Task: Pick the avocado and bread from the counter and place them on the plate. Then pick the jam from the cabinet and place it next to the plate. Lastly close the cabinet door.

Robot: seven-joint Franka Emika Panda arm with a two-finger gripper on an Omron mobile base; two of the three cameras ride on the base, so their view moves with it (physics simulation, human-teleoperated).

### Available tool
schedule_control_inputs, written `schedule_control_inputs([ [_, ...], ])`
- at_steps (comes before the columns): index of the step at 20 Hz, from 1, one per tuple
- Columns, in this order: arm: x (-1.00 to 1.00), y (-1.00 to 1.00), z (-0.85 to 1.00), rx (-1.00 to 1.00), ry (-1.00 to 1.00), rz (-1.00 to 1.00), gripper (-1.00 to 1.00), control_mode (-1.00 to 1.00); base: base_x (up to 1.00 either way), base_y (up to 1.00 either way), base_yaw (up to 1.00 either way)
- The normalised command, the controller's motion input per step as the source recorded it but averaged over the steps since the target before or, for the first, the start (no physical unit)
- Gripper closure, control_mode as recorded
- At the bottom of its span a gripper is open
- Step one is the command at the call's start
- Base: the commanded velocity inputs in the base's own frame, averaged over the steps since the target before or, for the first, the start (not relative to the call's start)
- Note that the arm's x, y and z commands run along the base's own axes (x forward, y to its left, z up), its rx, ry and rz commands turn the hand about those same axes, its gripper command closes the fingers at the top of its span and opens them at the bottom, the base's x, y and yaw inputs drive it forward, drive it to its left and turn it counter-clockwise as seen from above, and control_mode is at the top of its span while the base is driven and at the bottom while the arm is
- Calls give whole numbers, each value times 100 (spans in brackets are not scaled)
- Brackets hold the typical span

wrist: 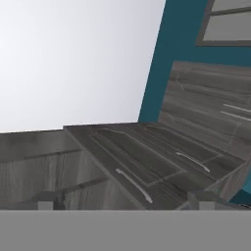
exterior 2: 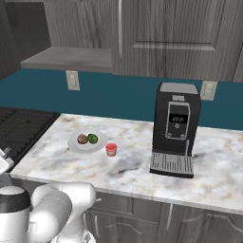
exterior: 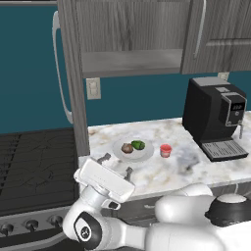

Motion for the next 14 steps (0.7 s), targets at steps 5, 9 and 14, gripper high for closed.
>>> schedule_control_inputs([
  [5,0,20,8,-9,3,-8,-100,-100,0,0,0],
  [9,0,22,22,-7,10,0,-100,-100,0,0,0],
  [14,0,35,23,-8,20,0,-100,-100,0,0,0],
])
